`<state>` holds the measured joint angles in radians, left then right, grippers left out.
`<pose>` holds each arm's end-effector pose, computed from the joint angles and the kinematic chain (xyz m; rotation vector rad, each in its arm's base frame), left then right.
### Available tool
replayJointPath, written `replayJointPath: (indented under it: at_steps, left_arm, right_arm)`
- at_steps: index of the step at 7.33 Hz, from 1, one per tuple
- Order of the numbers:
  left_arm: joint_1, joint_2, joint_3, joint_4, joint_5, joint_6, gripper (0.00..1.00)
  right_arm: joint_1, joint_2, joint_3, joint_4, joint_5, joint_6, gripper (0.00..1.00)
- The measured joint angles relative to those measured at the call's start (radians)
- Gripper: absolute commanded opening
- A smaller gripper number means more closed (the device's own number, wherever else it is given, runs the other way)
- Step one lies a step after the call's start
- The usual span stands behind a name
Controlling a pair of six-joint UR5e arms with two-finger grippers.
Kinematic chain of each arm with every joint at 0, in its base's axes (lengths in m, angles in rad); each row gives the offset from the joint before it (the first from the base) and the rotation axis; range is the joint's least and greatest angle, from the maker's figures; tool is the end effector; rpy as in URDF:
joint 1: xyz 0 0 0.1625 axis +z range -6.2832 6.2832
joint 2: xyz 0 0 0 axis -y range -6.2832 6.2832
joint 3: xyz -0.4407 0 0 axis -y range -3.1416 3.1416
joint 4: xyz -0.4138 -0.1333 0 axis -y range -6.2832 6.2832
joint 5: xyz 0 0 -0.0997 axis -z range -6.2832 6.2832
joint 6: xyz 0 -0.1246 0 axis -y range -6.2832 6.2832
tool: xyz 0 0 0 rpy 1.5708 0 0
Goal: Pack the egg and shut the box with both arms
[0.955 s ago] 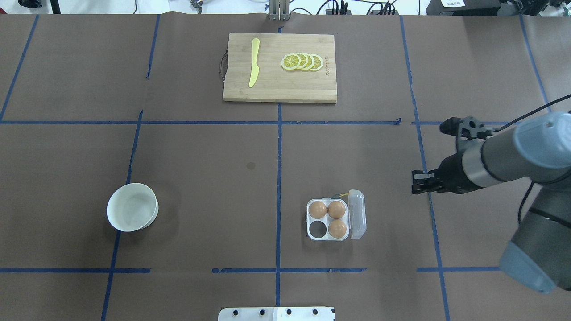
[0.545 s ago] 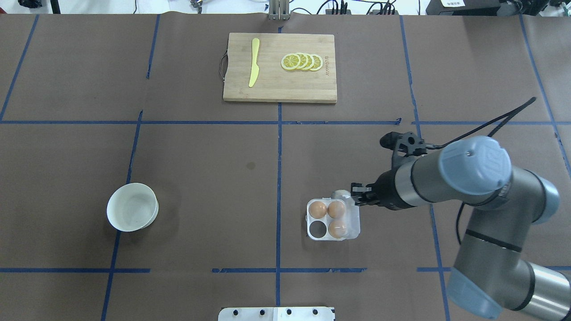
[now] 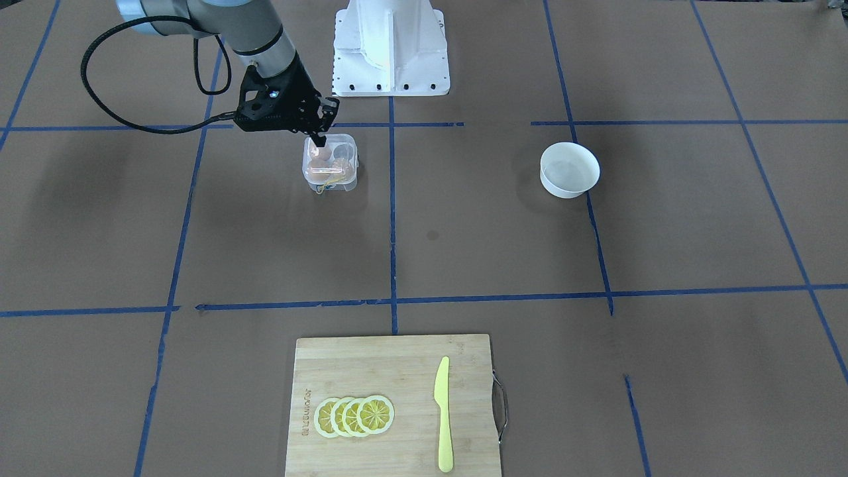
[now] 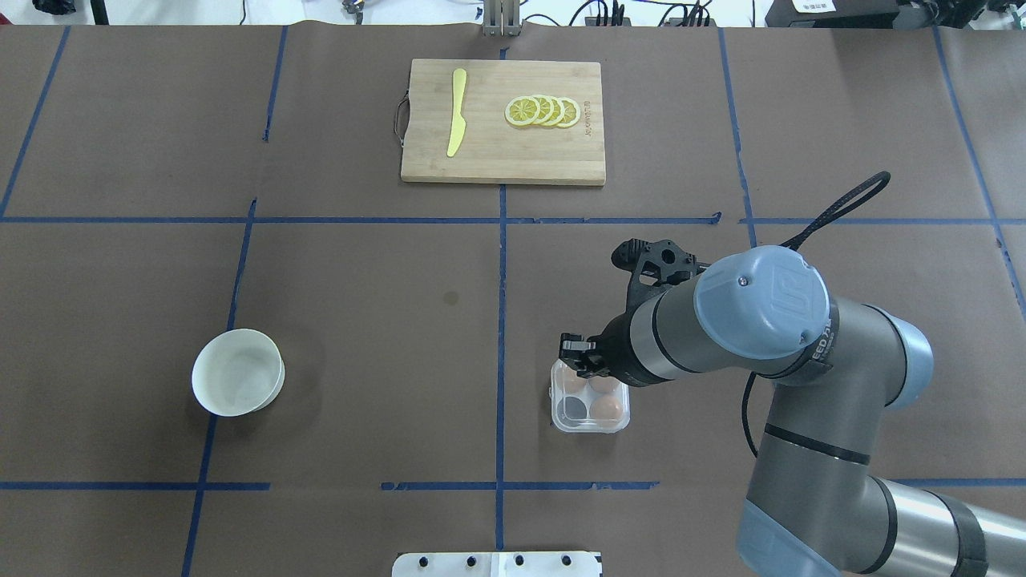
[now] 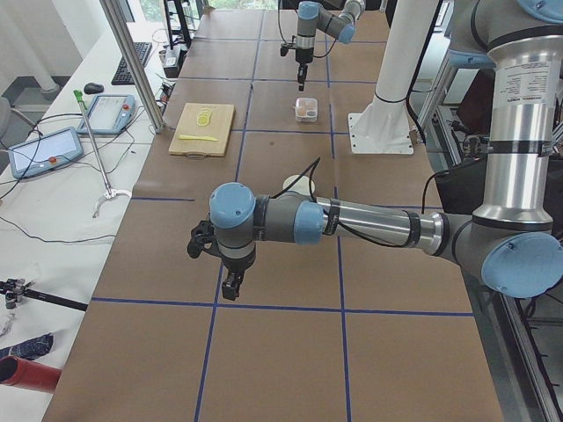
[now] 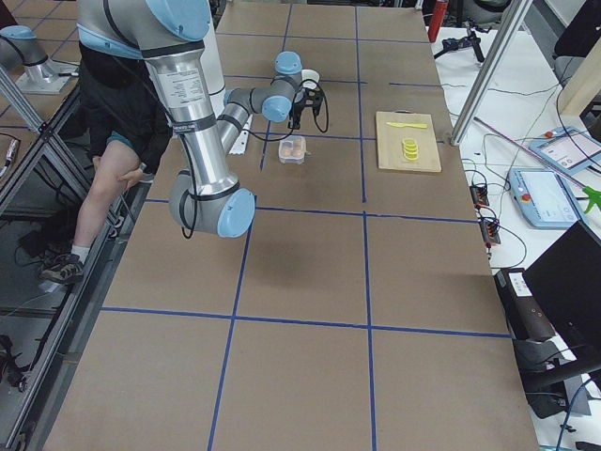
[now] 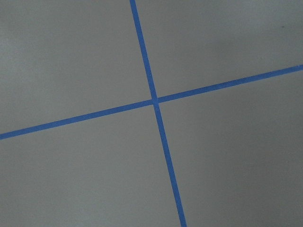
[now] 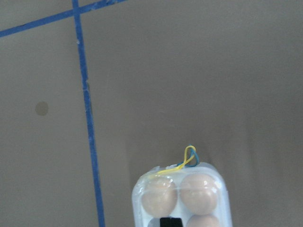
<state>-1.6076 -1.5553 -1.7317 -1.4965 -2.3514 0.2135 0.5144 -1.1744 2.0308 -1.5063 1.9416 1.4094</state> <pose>-0.0643 -0.5063 0.6244 0.1646 0.7670 0.1953 -0.4738 -0.3690 0.2473 -0.0230 -0.9724 0.1541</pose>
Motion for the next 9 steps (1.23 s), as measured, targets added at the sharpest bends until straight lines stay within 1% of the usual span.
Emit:
replayJointPath:
  at_steps: [1,3,4,6,7,8,9]
  left_arm:
    - [0.000,-0.001,0.000,0.001,0.003,0.001,1.00]
    - [-0.001,0.009,0.007,0.001,0.007,0.001,1.00]
    - [-0.002,0.014,0.007,0.001,0.012,0.001,1.00]
    - [-0.003,0.028,0.003,0.001,0.019,0.001,1.00]
    - [-0.005,0.042,-0.002,0.001,0.019,0.002,1.00]
    - [-0.006,0.055,-0.008,0.000,0.018,0.003,1.00]
    - [-0.007,0.062,-0.010,0.000,0.018,0.002,1.00]
  right_arm:
    - [0.047,-0.022,0.012,-0.044,0.032,-0.091,0.29]
    - [0.138,-0.140,0.046,-0.069,0.061,-0.296,0.28]
    - [0.214,-0.207,0.049,-0.071,0.089,-0.412,0.28]
    - [0.421,-0.363,0.036,-0.067,0.189,-0.711,0.29]
    - [0.551,-0.431,-0.003,-0.067,0.240,-0.909,0.36]
    - [0.681,-0.468,-0.070,-0.067,0.287,-1.105,0.37]
    - [0.798,-0.485,-0.142,-0.071,0.314,-1.275,0.99]
